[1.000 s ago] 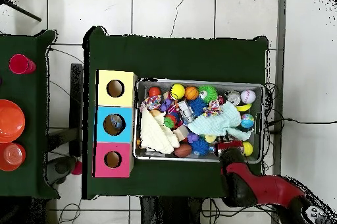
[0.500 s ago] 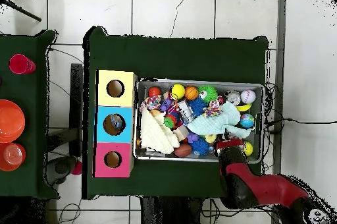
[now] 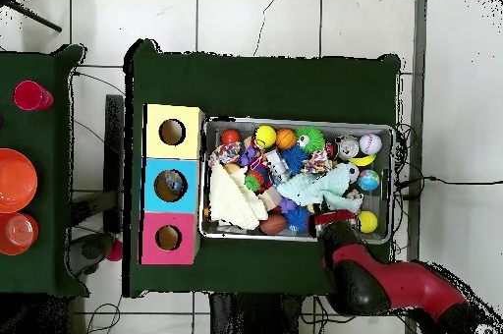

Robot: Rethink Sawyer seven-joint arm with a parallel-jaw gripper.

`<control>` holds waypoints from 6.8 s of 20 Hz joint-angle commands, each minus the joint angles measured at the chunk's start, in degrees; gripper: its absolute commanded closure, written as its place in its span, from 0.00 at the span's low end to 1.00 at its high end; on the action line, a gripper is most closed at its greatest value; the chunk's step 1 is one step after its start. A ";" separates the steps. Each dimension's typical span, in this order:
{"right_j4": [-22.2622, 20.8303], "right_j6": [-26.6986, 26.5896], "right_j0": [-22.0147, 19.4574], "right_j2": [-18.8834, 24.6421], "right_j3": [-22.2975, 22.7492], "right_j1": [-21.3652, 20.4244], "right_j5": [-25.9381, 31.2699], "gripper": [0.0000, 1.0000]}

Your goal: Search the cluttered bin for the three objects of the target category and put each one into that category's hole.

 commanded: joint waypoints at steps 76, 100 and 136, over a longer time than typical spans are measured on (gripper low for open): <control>37.91 6.79 24.08 -0.98 13.01 -28.75 10.12 0.00; 10.67 -2.69 30.25 -13.97 -0.08 -30.51 29.40 0.00; 6.78 11.15 23.32 -26.44 -0.14 -5.62 6.03 0.00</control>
